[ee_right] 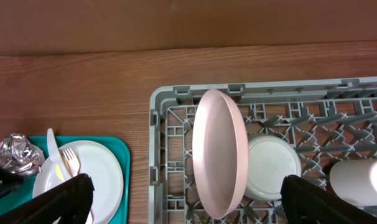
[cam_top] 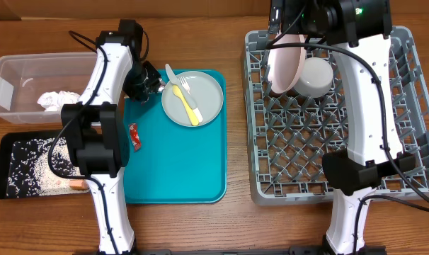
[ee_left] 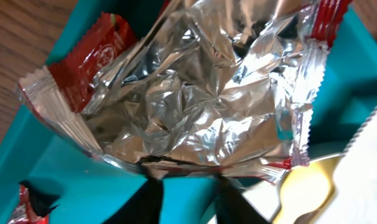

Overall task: Sort waste into correct bins and load items into the dishwasher rack
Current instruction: 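Grasp the crumpled foil and red wrapper with the left gripper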

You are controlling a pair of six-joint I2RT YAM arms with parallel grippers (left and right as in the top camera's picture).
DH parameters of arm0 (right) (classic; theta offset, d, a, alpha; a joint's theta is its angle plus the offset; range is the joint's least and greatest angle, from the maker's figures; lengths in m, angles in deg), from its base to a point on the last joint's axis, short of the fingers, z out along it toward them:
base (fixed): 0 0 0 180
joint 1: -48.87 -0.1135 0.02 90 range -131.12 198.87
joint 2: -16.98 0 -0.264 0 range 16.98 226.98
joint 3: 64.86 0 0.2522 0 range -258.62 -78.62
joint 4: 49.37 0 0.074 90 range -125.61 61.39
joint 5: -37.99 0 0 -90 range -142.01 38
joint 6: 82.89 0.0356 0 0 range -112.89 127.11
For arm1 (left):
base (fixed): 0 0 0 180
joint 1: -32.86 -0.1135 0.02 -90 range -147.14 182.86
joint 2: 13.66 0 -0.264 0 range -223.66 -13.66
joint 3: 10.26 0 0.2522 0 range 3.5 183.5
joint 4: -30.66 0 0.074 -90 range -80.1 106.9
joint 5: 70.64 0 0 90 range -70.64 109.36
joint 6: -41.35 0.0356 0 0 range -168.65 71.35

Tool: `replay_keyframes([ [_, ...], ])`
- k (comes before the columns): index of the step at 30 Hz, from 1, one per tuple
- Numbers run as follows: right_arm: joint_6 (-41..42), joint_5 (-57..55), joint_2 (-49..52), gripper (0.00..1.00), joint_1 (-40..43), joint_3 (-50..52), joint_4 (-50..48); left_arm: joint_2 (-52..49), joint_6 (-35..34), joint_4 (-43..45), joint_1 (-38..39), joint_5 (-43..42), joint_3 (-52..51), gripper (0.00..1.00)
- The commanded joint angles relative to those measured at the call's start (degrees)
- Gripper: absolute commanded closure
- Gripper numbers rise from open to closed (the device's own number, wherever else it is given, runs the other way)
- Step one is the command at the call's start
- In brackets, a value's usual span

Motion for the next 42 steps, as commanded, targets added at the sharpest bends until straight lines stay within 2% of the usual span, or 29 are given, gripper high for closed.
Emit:
replay_keyframes([
  [1,-0.07,-0.61,0.28,0.0,-0.09,-0.07,-0.2,-0.09,-0.24,-0.94,-0.22,1.31,0.39,0.8],
  [4,-0.07,-0.61,0.28,0.0,-0.09,-0.07,-0.17,0.33,-0.15,-2.89,-0.2,1.29,0.83,0.96],
  [11,-0.07,-0.61,0.28,0.0,-0.09,-0.07,-0.2,4.83,0.81,-8.59,0.13,2.47,4.68,0.96],
  [12,-0.07,-0.61,0.28,0.0,-0.09,-0.07,-0.2,6.29,0.55,-8.39,0.13,3.43,4.96,0.89],
  [13,-0.07,-0.61,0.28,0.0,-0.09,-0.07,-0.2,7.56,-0.2,-7.78,0.11,4.15,5.05,0.67],
  [14,-0.07,-0.61,0.28,0.0,-0.09,-0.07,-0.2,8.5,-1.09,-7.04,-0.15,4.59,5.05,0.24],
  [15,-0.07,-0.61,0.28,0.0,-0.09,-0.07,-0.2,9.2,-2.05,-6.19,-0.44,4.72,5.05,0.0],
  [20,-0.07,-0.61,0.28,0.0,-0.09,-0.07,-0.2,9.01,-12.66,-5.44,-2.91,1.88,4.81,0.0],
  [27,-0.07,-0.61,0.28,0.0,-0.09,-0.07,-0.2,3.63,-18.4,-5.33,-2.67,0.5,4.76,0.0],
  [34,-0.07,-0.61,0.28,0.0,-0.09,-0.07,-0.2,0.2,-19.43,-3.61,-2.6,-3.82,4.76,0.0],
  [42,-0.07,-0.61,0.31,0.0,-0.09,-0.07,-0.2,-0.09,-21.4,-3.63,-1.68,-0.87,4.74,0.03],
])
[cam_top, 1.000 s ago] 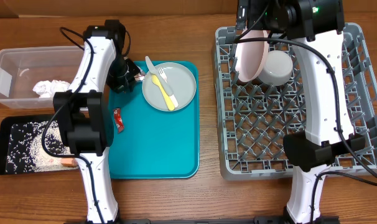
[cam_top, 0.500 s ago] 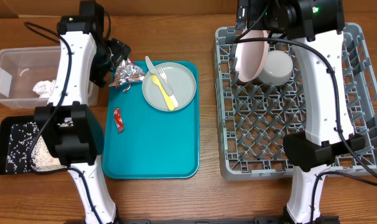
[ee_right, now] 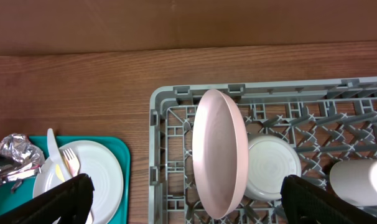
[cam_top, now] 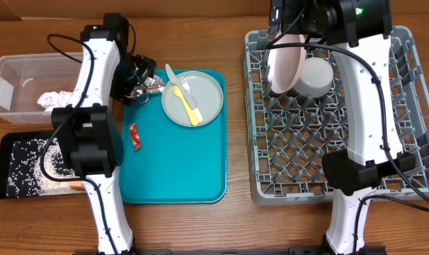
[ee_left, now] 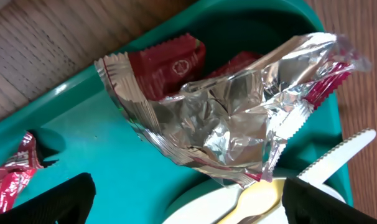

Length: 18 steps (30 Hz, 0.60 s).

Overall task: Sort waste into correct bins and load items into the dishwasher rack
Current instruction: 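Grasp the crumpled foil and red wrapper with the left gripper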

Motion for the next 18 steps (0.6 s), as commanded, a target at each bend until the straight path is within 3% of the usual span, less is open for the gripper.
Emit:
replay_keyframes([
  [1,-0.07,-0.61,0.28,0.0,-0.09,-0.07,-0.22,-0.28,-3.17,-0.02,0.98,2.45,0.15,0.04],
  [11,-0.07,-0.61,0.28,0.0,-0.09,-0.07,-0.22,-0.28,-8.9,0.72,1.27,5.4,-4.24,0.06],
  [18,-0.07,-0.61,0.28,0.0,-0.09,-0.07,-0.22,-0.31,-8.87,3.56,1.14,8.22,-6.01,0.07],
])
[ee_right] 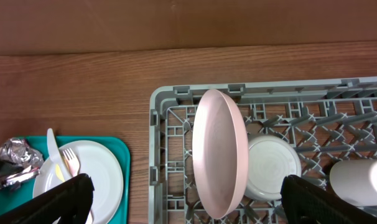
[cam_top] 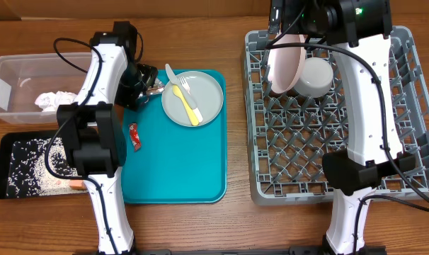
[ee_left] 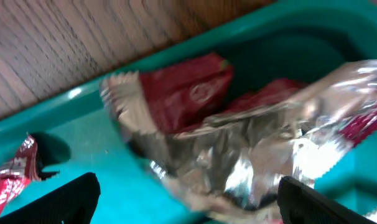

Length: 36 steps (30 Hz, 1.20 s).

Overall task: Sort waste into correct bins and load items into the dishwasher rack
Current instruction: 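Grasp the crumpled foil and red wrapper with the left gripper, then lift the foil and carry it into the clear bin, release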

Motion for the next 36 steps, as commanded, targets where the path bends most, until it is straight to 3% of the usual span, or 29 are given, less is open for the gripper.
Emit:
replay_keyframes([
  [1,-0.07,-0.59,0.28,0.0,-0.09,-0.07,-0.22,-0.31,-1.62,0.37,0.15,3.58,-0.63,0.07],
  [5,-0.07,-0.59,0.28,0.0,-0.09,-0.07,-0.22,-0.31,-1.62,0.81,0.15,4.13,-0.66,0.12],
  [12,-0.07,-0.59,0.28,0.0,-0.09,-0.07,-0.22,-0.28,-0.09,0.52,0.17,3.08,-0.63,0.45],
  [18,-0.07,-0.59,0.28,0.0,-0.09,-0.07,-0.22,-0.26,2.58,0.48,0.24,0.68,-0.63,0.57],
  [22,-0.07,-0.59,0.28,0.0,-0.09,-0.07,-0.22,-0.2,4.04,-0.04,0.39,0.0,-0.52,0.78],
  [24,-0.07,-0.59,0.28,0.0,-0.09,-0.07,-0.22,-0.04,4.0,-0.79,0.39,-0.31,-0.33,0.96],
  [36,-0.07,-0.59,0.28,0.0,-0.09,-0.07,-0.22,0.28,6.12,-11.67,0.39,0.52,12.55,0.96],
])
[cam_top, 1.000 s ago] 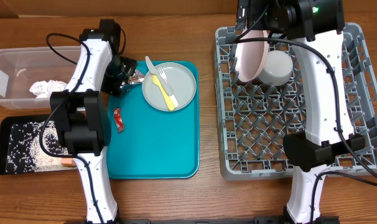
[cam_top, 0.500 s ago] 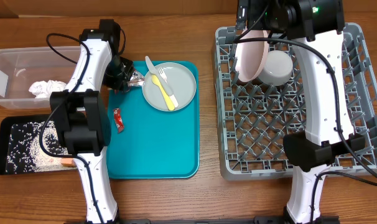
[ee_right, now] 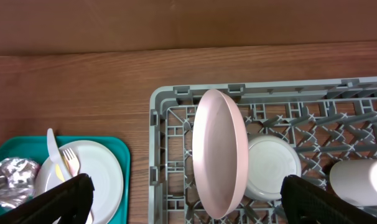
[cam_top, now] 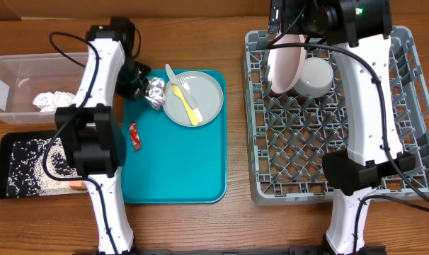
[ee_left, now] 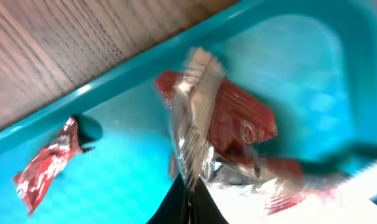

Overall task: Sort waste into correct bins and load items into the dishwasher rack
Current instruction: 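Lift the foil and carry it into the clear bin, release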

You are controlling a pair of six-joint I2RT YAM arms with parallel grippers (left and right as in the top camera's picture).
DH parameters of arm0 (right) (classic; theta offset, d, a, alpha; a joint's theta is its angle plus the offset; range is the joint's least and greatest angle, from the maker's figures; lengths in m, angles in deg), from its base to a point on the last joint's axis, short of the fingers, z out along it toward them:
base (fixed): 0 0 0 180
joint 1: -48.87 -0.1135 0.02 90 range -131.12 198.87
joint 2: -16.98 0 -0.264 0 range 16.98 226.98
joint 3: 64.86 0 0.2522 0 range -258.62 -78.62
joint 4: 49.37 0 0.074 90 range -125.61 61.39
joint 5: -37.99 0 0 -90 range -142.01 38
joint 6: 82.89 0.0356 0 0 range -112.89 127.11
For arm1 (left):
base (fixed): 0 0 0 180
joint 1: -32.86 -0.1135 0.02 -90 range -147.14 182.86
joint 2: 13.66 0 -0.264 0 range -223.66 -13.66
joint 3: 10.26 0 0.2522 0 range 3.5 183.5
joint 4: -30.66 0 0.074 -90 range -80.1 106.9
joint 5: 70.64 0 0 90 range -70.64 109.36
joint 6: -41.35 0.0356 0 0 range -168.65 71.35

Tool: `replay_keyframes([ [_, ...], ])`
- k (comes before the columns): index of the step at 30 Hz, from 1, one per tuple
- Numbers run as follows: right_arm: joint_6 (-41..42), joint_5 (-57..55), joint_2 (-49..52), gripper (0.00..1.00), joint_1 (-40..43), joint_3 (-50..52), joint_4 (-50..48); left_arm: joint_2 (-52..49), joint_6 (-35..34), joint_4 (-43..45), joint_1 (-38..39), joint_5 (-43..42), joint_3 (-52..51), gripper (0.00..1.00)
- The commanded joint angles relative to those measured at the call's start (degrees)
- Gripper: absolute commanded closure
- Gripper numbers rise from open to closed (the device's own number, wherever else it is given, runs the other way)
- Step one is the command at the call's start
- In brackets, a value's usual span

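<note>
A crumpled silver-and-red foil wrapper (cam_top: 156, 93) lies at the far left corner of the teal tray (cam_top: 179, 170). My left gripper (cam_top: 141, 88) is shut on the wrapper (ee_left: 204, 134), its fingertips (ee_left: 190, 198) pinched together on one edge. A small red packet (cam_top: 134, 136) lies on the tray (ee_left: 114, 186) nearer the front. The grey plate (cam_top: 200, 99) carries a yellow fork and a white knife. My right gripper (ee_right: 195, 205) hangs open and empty above the pink plate (ee_right: 219, 158) standing in the dishwasher rack (cam_top: 405, 106).
A clear bin (cam_top: 16, 78) holding crumpled white paper stands at the far left. In front of it is a black tray (cam_top: 6, 159) with white grains. A white bowl (ee_right: 274, 167) and a white cup (ee_right: 363, 180) sit in the rack (ee_right: 170, 99).
My left gripper was open beside the foil wrapper and is now shut on its edge. The wrapper sits slightly nearer the plate. The right arm has not moved.
My left gripper was first down close over the foil wrapper, fingers narrow. Then it stood back with fingers wide, the wrapper loose on the tray corner. It stayed open near the wrapper, and now it is shut on it. The right gripper stayed open above the rack throughout.
</note>
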Motion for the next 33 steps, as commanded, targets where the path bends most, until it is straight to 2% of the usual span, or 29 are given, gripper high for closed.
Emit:
replay_keyframes([
  [1,-0.04,-0.61,0.28,0.0,-0.09,-0.07,-0.22,0.28,1.16,-4.17,0.39,0.66,7.43,0.96],
  [14,-0.04,-0.61,0.28,0.0,-0.09,-0.07,-0.22,0.28,7.52,-18.38,-0.35,1.07,31.36,0.96],
  [18,-0.04,-0.61,0.28,0.0,-0.09,-0.07,-0.22,1.07,10.14,-18.36,-3.04,-1.18,36.0,0.96],
  [28,-0.04,-0.61,0.28,0.0,-0.09,-0.07,-0.22,1.44,12.7,-18.36,-15.74,2.05,38.16,0.96],
  [33,-0.04,-0.61,0.28,0.0,-0.09,-0.07,-0.22,1.36,12.74,-18.36,-20.0,7.74,37.55,0.9],
])
